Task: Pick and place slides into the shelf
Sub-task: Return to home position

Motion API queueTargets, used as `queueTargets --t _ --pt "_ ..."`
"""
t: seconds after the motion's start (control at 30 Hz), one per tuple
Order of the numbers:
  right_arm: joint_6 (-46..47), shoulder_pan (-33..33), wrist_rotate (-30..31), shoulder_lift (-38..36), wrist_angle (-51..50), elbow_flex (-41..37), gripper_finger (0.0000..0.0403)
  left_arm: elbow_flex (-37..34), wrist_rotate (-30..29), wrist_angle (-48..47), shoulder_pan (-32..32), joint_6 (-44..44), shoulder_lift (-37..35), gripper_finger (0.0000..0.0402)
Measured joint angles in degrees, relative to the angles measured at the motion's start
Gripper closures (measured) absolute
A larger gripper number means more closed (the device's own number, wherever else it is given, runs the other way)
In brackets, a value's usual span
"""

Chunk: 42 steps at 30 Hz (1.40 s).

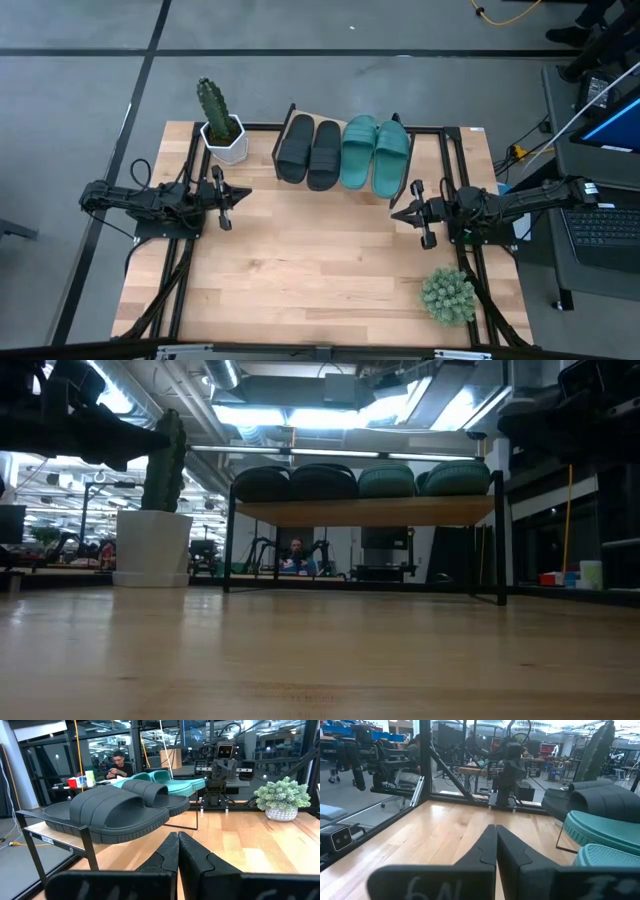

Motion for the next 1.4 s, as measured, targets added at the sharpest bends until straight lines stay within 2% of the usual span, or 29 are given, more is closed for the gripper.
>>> queueTargets --t 0.3,0.63,1.17,1.4 --pt "0.6 0.0 0.0 0.0 -0.5 0.0 0.038 0.0 0.0 0.0 0.0 0.0 0.0 0.0401" --pt "11.2 0.0 0.0 0.0 -2.5 0.0 0.037 0.0 0.0 0.0 0.0 -0.1 0.0 0.0401" --pt "-4.6 0.3 0.4 -0.8 -3.5 0.0 0.0369 0.0 0.0 0.0 0.0 0.0 0.0 0.0401" --pt "-7.7 0.3 0.4 -9.2 -12.4 0.0 0.0369 0.0 0.0 0.0 0.0 -0.1 0.0 0.0401"
